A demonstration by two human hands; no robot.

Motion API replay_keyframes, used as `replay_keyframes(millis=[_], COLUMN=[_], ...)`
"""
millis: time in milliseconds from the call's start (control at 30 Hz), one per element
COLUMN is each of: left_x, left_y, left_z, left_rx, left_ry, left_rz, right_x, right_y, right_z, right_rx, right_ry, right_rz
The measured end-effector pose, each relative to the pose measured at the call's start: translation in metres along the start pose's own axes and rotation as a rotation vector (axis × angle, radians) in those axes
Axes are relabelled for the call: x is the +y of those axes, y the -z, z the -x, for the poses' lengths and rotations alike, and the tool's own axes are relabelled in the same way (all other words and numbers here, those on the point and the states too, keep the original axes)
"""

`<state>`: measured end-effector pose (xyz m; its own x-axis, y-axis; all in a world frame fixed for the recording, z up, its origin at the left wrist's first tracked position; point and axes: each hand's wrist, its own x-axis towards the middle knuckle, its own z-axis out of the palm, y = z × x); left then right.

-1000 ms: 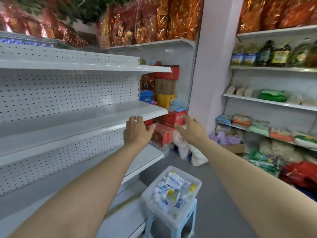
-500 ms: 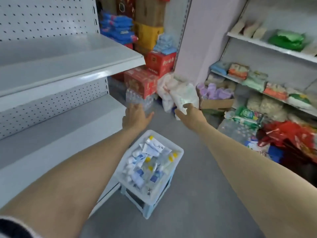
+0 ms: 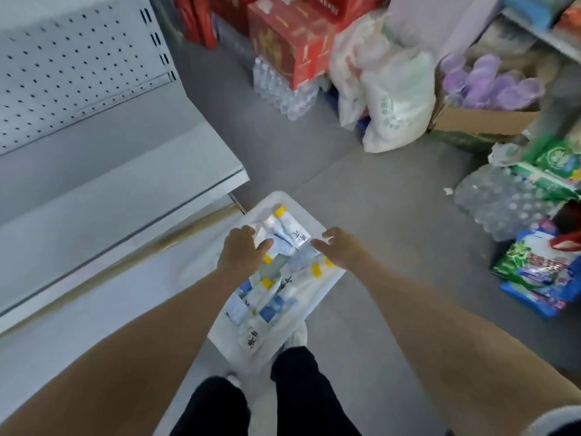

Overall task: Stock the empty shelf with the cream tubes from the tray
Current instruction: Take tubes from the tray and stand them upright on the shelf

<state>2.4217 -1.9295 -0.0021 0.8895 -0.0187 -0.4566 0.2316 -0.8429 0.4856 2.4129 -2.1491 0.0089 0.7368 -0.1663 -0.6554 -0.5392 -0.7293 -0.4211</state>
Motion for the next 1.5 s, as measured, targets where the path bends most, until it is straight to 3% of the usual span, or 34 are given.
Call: replay_keyframes(millis=[333,567,800,933,1133,1233,1500], left_x=[-0.042,-0.057,-0.067,-0.067,-0.066,-0.067,-0.065], left_y=[-0.090,-0.124,-0.137,-0.137,-0.139,-0.143,-0.158], left_z=[-0.059,-0.085,-0.094,-0.101,-0.111,-0.116,-0.118], left_rx=[-0.143,-0.195,-0.225,-0.224,-0.281,-0.293,-0.193], left_ry=[0.263,0.298,0.320,0.309,0.307,0.279,0.203], left_rz=[0.066,0.077,0.103,0.102,0.117,0.127,0.114], right_x=[0.049,0.059,0.058,0.067,0.076,0.087,0.091], right_y=[-0.061,-0.092,-0.104,-0.112,-0.063,-0.027,-0.047], right_z=[-0.107,-0.147,-0.158,-0.157,-0.171,-0.170,-0.152], right_rx=[-0.303,-0.349,-0.404,-0.543,-0.665,-0.637,-0.552], right_ry=[-0.028,-0.045,0.017,-0.047,-0.302,-0.404,-0.359], right_rz=[0.109,0.171,0.425,0.466,-0.084,-0.455,-0.840])
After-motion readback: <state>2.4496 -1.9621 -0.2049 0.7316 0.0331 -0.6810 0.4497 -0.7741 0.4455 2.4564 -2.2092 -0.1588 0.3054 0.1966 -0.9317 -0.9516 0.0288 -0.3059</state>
